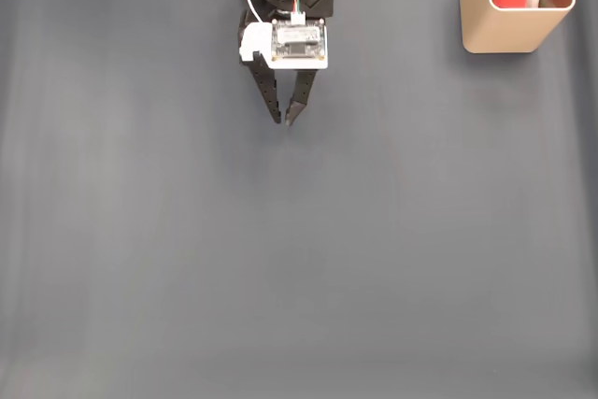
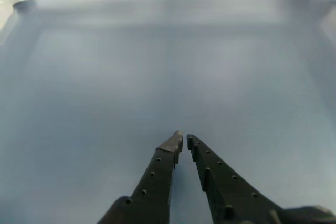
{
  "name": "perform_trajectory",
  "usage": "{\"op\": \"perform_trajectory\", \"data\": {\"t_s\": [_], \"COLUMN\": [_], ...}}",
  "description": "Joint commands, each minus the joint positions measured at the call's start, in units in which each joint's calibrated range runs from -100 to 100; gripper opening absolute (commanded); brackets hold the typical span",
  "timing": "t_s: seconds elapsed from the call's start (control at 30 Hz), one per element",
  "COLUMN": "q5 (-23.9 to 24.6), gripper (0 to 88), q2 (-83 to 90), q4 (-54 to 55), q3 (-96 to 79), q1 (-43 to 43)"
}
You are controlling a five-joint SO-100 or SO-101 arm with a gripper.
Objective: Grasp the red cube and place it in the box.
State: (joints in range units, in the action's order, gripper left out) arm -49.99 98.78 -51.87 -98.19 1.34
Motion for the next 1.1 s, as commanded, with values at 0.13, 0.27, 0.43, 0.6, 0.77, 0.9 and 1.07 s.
{"op": "perform_trajectory", "data": {"t_s": [0.13, 0.27, 0.43, 0.6, 0.77, 0.9, 1.07], "q5": [1.9, 2.05, 1.76, 0.39, -1.81, -0.78, 0.98], "gripper": [0.0, 0.0, 0.0, 0.0, 0.0, 0.0, 0.2], "q2": [1.04, 1.04, 1.04, 1.04, 1.04, 1.04, 1.13], "q4": [-5.75, -12.72, -17.97, -20.67, -23.13, -23.54, -24.03], "q3": [-1.63, -1.63, -1.63, -1.63, -1.63, -1.63, -1.63], "q1": [-1.48, -1.48, -1.48, -2.05, -3.18, -2.97, -2.97]}}
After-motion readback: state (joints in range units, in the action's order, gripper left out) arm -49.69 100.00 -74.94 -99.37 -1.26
